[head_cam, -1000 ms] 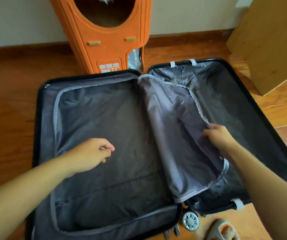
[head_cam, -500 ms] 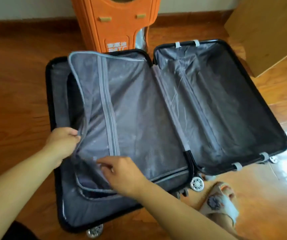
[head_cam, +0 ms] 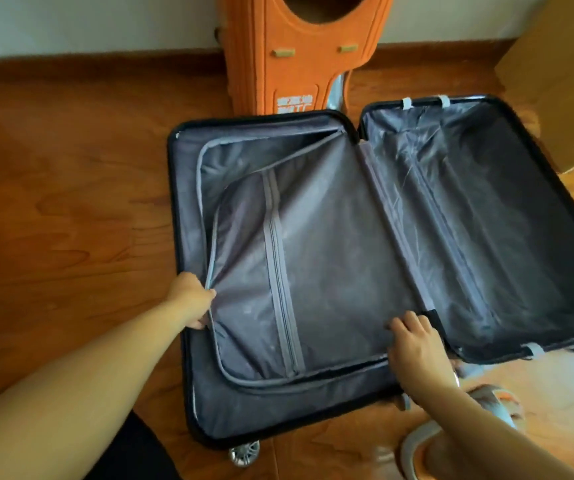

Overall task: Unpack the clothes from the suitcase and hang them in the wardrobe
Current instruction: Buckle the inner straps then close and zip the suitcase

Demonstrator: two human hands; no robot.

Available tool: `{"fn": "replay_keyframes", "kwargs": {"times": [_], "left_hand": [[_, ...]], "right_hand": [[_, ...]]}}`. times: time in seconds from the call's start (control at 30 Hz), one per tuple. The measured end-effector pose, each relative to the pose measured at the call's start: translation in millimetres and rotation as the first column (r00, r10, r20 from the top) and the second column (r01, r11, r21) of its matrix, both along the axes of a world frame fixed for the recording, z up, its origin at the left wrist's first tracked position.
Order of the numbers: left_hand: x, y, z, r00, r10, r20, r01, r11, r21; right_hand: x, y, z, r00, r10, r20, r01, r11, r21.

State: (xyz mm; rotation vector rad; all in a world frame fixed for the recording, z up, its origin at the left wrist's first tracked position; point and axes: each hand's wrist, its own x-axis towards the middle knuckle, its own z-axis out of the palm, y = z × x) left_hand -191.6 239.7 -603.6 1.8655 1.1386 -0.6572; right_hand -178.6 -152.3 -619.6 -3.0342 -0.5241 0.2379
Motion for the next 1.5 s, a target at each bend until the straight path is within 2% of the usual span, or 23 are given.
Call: {"fn": "replay_keyframes", "kwargs": {"times": [0.07,0.13,0.2,0.23,0.37,0.5,0.57,0.67,0.77,0.87,0.97,1.1,1.2,1.33,1.4,1.5], "left_hand": [[4.7,13.1,5.2,0.983,-0.179,-0.046,0.184,0.970,0.160],[19.3,34.6,12.1,0.915,-0.390,-0.104,0.394,0.806,0.443],[35.9,57.3,20.2,0.899,-0.428,-0.092,0.394,0.700,0.596],[44.7,67.4,19.3,0.906,-0.415,-0.084,0.374,0.692,0.618],[77.3,94.3,-13.1,0.939,-0.321,-0.120,0.338,0.806,0.486],[115.0,96.9,-53.2,0.966,-0.249,0.071,0.198,0.886,0.420],[122.3,103.9,-72.0,0.965,-0.252,0.072,0.191,0.863,0.467],[120.0,120.4,-97.1,0.960,-0.279,-0.026,0.250,0.810,0.530],[117.9,128.0,-103.2,0.958,-0.274,-0.083,0.277,0.816,0.508],[125.6,123.0,-95.9,0.954,-0.271,-0.128,0.297,0.812,0.502],[128.4,120.0,-91.7,0.936,-0.292,-0.195,0.351,0.781,0.517],[126.4,122.6,-92.0,0.953,-0.263,-0.150,0.302,0.809,0.504],[126.1,120.5,-87.0,0.968,-0.223,-0.116,0.252,0.840,0.480],[122.1,120.3,-81.2,0.968,-0.240,-0.077,0.248,0.846,0.472],[122.5,116.1,-79.7,0.962,-0.261,-0.084,0.270,0.842,0.468],[123.9,113.1,-81.9,0.960,-0.265,-0.091,0.275,0.826,0.492]], "right_hand": [[28.1,25.4,2.0,0.999,0.043,0.000,-0.043,0.998,0.049],[70.7,48.0,8.0,0.995,0.095,0.016,-0.096,0.993,0.069],[119.7,68.6,19.9,0.993,0.116,0.017,-0.117,0.992,0.054],[145.3,77.5,25.2,0.993,0.118,0.023,-0.119,0.992,0.041],[236.5,111.6,32.6,0.990,0.140,0.019,-0.138,0.986,-0.092],[318.9,149.7,22.4,0.967,0.206,0.151,-0.171,0.962,-0.214],[357.8,167.9,12.3,0.949,0.219,0.229,-0.158,0.953,-0.258],[402.6,188.3,-6.8,0.925,0.236,0.297,-0.140,0.940,-0.311],[425.0,196.1,-20.1,0.890,0.296,0.348,-0.127,0.892,-0.433],[433.2,200.0,-21.3,0.860,0.367,0.353,-0.122,0.821,-0.557],[432.2,208.3,-19.7,0.885,0.344,0.314,-0.101,0.800,-0.591],[437.7,210.9,-10.5,0.935,0.213,0.284,-0.042,0.861,-0.507],[442.3,211.1,-6.7,0.970,0.097,0.224,-0.022,0.949,-0.314],[441.8,210.5,-4.3,0.989,-0.033,0.142,0.041,0.998,-0.054],[442.0,209.6,-2.1,0.989,-0.050,0.137,0.055,0.998,-0.030],[442.9,207.8,-1.7,0.981,0.056,0.186,-0.036,0.993,-0.109]]}}
